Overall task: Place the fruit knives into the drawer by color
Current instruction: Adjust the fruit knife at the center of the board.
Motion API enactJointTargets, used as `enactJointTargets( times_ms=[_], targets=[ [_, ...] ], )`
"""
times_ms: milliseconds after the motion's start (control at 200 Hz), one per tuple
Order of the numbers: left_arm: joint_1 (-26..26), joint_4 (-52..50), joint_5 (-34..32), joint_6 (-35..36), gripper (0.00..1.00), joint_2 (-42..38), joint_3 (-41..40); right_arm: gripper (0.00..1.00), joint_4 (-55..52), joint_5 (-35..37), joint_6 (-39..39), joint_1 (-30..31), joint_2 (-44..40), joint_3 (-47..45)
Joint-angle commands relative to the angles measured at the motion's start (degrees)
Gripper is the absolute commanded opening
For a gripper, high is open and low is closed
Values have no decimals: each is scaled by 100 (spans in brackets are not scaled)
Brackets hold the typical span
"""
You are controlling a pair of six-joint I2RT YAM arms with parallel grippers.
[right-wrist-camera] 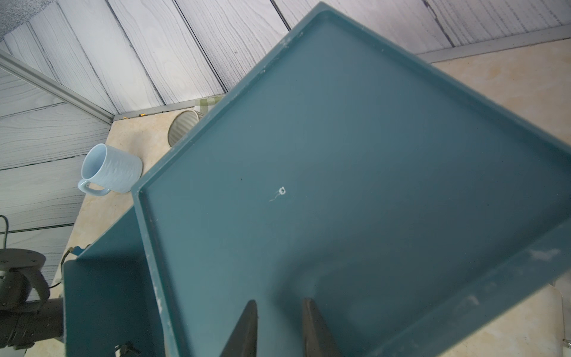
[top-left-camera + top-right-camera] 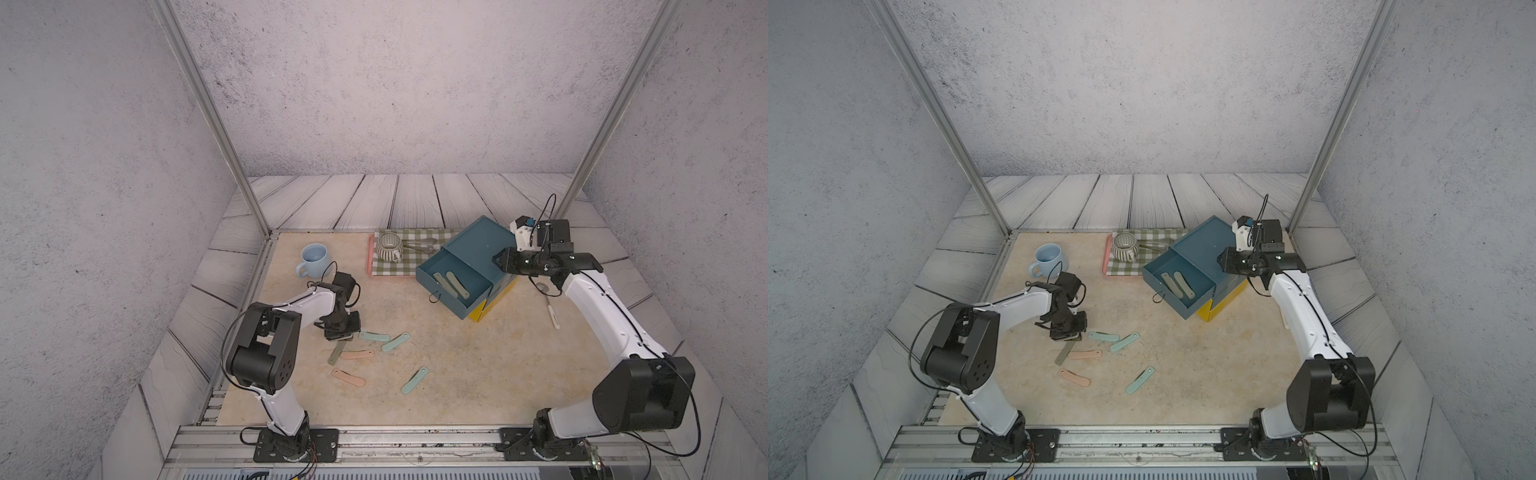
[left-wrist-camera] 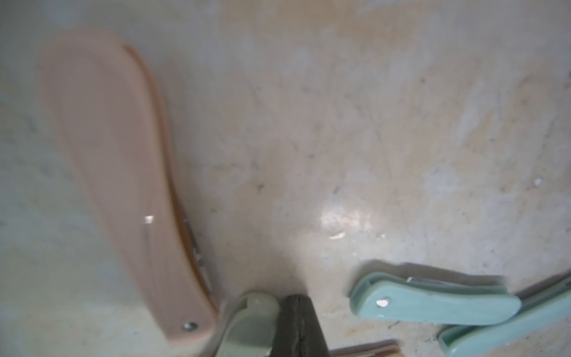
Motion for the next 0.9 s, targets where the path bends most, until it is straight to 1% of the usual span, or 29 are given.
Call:
enactJointTargets(
  times_ms=[0, 100, 185, 320, 440, 520, 706, 896],
  targets=[
    [163, -188, -362, -8, 1, 186, -22, 28, -1218, 260, 2, -4, 379, -353],
    [155, -198, -284, -14, 4, 36, 77, 28, -1207, 230, 8, -4, 395, -352],
    [137, -263, -268, -62, 9, -210, 128, 28, -1197, 221, 10, -1, 385, -360],
    [101, -518, -386, -149, 20, -678, 97, 28, -1188, 213, 11, -4, 365, -383],
    [102, -685, -494, -222, 30, -1098, -123, 28, -1189, 188, 19, -1, 353, -381],
    [101, -738, -498, -258, 35, -1286, -274, 28, -1173, 170, 24, -7, 358, -383],
    [102, -573, -457, -365, 37, -1383, -667, 28, -1179, 161, 20, -5, 329, -389],
    [102, -244, -537, -309, 37, -1066, -871, 28, -1188, 143, 24, -4, 350, -379]
  ],
)
